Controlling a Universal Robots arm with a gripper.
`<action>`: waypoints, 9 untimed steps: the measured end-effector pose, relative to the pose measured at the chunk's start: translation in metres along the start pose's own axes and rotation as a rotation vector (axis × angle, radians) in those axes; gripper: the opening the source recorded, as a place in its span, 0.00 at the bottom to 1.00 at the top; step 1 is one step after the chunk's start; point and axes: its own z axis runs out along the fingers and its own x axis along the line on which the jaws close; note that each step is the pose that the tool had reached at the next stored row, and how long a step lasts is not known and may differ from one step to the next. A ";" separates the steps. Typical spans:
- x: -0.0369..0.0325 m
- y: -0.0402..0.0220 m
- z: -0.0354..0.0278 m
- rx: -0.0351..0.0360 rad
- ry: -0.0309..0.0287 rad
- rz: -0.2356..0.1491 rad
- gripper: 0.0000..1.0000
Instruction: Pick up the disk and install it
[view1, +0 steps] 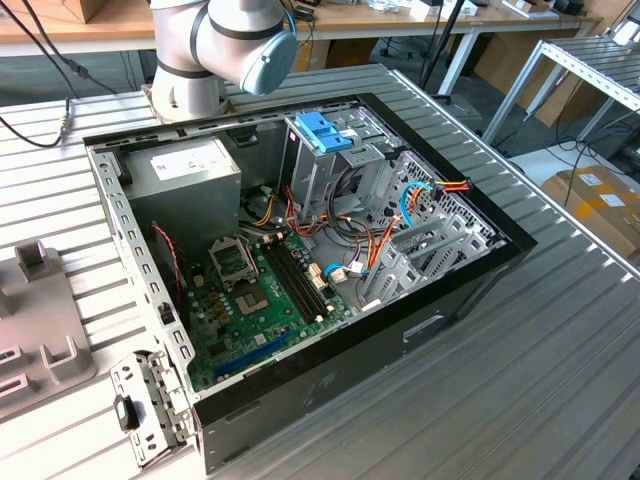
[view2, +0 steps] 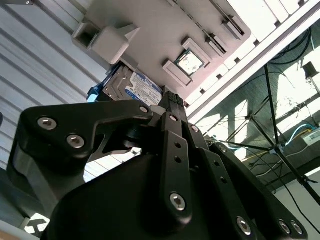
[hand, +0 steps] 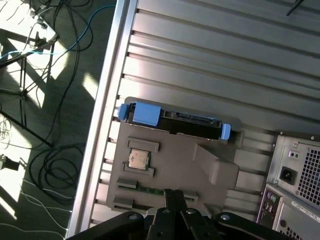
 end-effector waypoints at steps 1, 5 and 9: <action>0.0000 0.0000 0.0000 -0.0001 -0.0002 -0.003 0.11; 0.0000 0.0000 0.0000 -0.0004 -0.0009 -0.015 0.11; 0.0000 0.0000 0.0000 -0.0009 -0.0017 -0.028 0.11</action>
